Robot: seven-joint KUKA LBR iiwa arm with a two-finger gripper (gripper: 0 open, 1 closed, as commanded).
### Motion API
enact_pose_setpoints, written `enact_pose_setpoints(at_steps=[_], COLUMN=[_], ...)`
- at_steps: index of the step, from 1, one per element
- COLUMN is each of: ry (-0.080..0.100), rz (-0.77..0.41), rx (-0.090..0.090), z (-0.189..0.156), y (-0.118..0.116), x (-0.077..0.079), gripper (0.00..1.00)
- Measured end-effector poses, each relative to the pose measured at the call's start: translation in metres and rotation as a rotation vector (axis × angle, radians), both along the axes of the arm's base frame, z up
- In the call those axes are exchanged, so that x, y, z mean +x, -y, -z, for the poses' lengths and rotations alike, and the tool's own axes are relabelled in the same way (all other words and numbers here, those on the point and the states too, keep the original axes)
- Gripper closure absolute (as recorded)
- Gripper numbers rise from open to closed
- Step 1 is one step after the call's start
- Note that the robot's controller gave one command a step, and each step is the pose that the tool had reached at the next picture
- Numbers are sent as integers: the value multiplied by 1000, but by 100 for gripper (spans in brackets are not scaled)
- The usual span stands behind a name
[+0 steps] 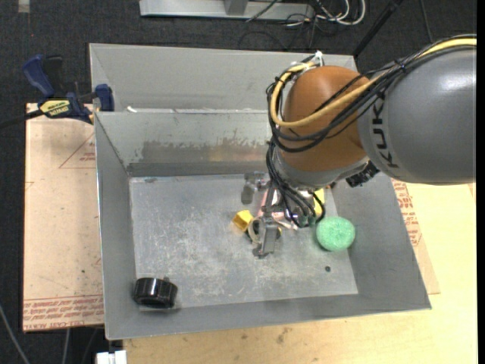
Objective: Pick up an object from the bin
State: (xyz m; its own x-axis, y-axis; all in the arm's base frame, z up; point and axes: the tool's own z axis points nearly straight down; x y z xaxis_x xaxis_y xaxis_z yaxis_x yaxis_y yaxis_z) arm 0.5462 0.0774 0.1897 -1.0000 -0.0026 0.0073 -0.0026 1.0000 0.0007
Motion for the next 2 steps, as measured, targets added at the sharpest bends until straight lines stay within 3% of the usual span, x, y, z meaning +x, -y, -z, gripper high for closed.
enact_pose_setpoints(at_steps=[1, 2], ry=[3, 19], rz=[0, -63], rx=[0, 1], z=[-2, 32], y=[0, 3], x=[0, 38], gripper=[0, 0])
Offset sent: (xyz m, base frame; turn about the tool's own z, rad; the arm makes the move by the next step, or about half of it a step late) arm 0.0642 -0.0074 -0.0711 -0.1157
